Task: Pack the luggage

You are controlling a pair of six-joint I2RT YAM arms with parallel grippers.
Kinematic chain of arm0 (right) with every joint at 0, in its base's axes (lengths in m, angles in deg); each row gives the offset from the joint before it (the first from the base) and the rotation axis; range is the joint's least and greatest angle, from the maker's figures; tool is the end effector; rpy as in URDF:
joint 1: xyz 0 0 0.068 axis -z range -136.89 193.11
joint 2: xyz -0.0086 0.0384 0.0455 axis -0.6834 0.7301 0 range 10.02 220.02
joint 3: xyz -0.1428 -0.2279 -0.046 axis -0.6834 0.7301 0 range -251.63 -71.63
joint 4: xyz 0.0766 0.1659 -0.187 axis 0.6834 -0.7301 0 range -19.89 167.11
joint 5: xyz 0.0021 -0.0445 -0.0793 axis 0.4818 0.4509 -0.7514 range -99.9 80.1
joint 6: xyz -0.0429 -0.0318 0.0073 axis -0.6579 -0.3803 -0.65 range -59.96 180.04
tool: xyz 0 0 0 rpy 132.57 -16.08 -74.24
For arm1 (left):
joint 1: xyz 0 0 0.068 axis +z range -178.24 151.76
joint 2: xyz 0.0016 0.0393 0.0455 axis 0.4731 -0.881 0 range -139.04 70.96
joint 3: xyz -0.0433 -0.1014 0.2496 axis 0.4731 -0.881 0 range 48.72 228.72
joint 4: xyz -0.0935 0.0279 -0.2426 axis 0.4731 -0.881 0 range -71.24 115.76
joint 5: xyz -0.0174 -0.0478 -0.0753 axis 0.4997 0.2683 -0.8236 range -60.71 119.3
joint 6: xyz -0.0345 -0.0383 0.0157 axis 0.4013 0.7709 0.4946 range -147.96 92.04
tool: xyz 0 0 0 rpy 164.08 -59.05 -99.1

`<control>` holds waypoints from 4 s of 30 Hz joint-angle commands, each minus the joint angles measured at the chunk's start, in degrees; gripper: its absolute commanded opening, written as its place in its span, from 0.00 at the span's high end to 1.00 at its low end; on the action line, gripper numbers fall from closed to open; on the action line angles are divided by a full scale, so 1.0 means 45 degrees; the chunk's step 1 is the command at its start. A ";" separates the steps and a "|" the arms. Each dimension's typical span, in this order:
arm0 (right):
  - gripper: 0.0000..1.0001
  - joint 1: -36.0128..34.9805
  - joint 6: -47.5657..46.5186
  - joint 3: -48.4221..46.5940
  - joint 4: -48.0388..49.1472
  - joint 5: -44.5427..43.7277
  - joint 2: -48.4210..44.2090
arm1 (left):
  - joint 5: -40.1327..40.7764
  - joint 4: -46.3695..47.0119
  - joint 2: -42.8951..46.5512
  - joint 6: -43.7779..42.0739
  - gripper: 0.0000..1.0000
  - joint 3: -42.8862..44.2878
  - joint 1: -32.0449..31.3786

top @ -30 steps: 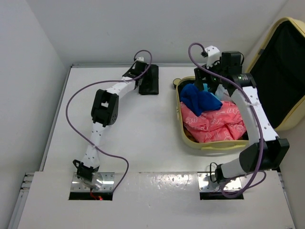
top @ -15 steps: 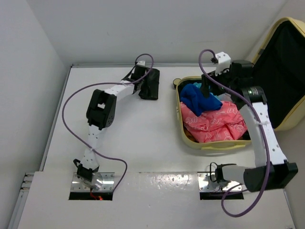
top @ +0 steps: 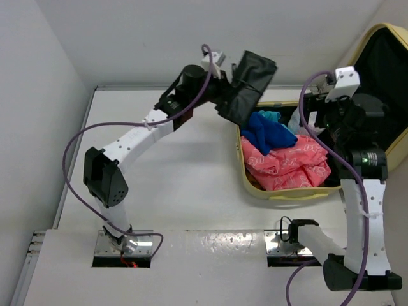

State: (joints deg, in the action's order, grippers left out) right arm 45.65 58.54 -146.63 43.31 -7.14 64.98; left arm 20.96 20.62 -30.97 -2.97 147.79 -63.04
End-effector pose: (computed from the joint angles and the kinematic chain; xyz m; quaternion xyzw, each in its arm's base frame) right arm 0.1842 -0.0065 0.4440 -0.0077 0.7866 -0.0028 0.6174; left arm 0.3505 -0.2500 0.4044 0.1119 0.7459 -0.3737 0.5398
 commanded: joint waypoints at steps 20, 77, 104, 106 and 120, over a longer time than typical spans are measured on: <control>0.01 0.0001 -1.0113 -0.5466 0.3985 -0.6707 0.3605 | -0.0276 -0.0575 -0.5262 0.0913 0.17 0.2575 -0.3360; 0.22 -0.7305 -0.1027 -0.8749 -0.3263 0.0895 0.3477 | -0.0432 -0.0848 0.2007 0.1555 0.13 -0.3322 0.5469; 0.77 0.7637 -0.7810 0.1647 0.3040 0.1884 0.3959 | -0.0432 -0.0459 0.2475 0.1788 0.13 -0.5413 0.5586; 0.77 0.7539 -0.8144 0.1435 0.2457 0.2178 0.4288 | -0.0549 -0.0458 0.2359 0.1790 0.13 -0.5413 0.5703; 0.79 0.7792 -0.8262 0.4361 0.4562 -0.0364 0.4662 | -0.0667 -0.0458 0.2241 0.2024 0.13 -0.5413 0.5821</control>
State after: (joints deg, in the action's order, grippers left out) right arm 79.05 21.06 -130.48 58.89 -8.49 87.78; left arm 18.97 16.44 -22.29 4.96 123.31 -37.51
